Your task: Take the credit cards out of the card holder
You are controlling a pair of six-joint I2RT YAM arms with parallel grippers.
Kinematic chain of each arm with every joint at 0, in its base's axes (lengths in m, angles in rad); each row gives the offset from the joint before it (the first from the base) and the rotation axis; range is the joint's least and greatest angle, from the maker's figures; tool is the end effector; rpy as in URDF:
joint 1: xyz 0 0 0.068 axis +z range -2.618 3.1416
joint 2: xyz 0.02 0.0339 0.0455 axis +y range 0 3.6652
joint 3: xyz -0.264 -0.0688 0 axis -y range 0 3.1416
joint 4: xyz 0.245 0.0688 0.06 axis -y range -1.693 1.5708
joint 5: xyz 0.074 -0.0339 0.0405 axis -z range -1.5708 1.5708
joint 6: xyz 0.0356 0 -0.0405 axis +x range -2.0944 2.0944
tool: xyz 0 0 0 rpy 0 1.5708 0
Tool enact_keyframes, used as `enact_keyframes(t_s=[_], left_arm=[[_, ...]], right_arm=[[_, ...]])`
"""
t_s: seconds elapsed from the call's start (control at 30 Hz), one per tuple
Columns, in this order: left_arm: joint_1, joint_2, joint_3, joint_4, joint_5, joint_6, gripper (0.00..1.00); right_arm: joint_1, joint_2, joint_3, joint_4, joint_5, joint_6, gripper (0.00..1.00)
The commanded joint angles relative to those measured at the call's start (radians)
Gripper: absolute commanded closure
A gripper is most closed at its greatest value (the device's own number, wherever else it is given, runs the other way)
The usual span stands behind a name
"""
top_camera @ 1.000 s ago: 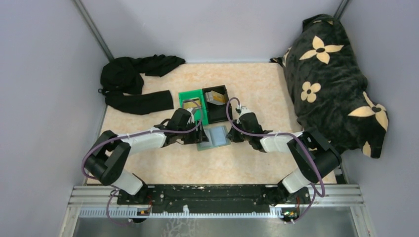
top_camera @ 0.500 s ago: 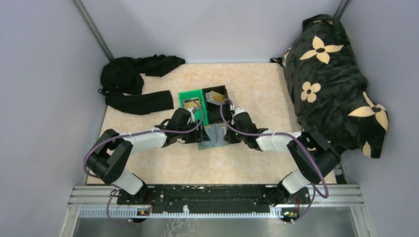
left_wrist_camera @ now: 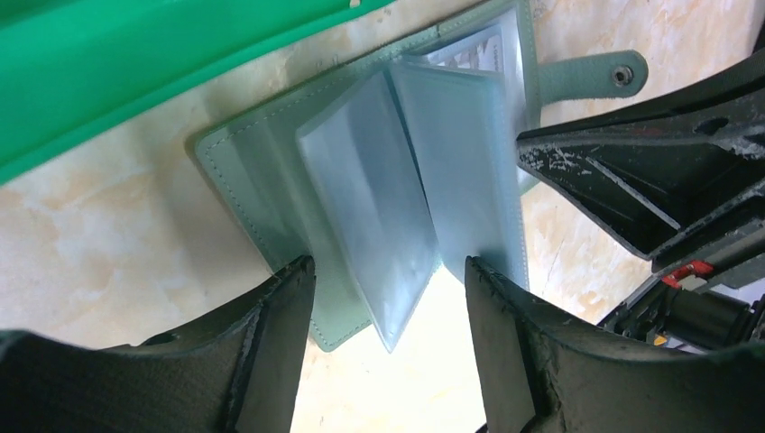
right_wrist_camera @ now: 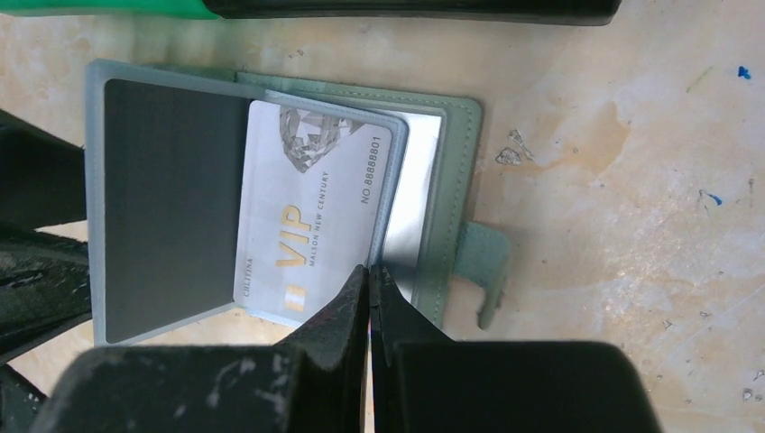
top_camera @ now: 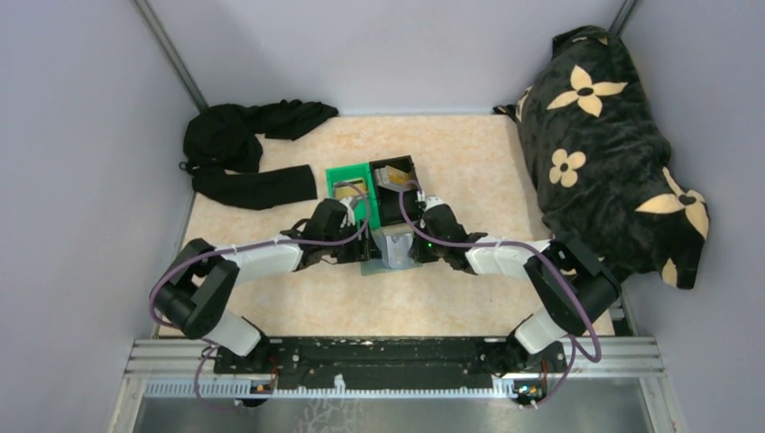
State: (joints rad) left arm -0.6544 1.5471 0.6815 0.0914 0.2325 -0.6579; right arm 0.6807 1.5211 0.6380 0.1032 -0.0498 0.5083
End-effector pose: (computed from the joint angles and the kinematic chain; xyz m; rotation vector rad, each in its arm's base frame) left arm 0.2298 -0.1866 0.1538 0.1187 2.5058 -0.8750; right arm 0.2217 0.1818 0.1489 -0.2355 2.4301 0.6212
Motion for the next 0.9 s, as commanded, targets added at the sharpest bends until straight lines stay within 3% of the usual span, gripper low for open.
enact_keyframes(t_s=[0.0, 0.23, 0.53, 0.77, 0.87], left_arm=[[-0.007, -0.095, -0.006, -0.093, -0.022, -0.002, 0.32], [-0.007, -0.260, 0.071, -0.178, -0.050, 0.006, 0.32], [-0.007, -0.165, 0.135, -0.144, 0.023, -0.003, 0.32], [-0.007, -0.015, 0.041, 0.036, 0.103, -0.062, 0.33], [-0.007, 0.005, -0.030, 0.196, 0.128, -0.073, 0.39]], right_arm=[[0.019, 0.011, 0.025, 0.031, -0.009, -0.002, 1.00], [0.019, 0.017, 0.011, 0.040, -0.013, -0.002, 1.00], [0.019, 0.016, 0.015, 0.036, -0.013, -0.003, 1.00], [0.013, -0.016, 0.032, 0.014, -0.007, -0.012, 1.00], [0.006, -0.011, 0.028, 0.023, -0.022, -0.012, 1.00]])
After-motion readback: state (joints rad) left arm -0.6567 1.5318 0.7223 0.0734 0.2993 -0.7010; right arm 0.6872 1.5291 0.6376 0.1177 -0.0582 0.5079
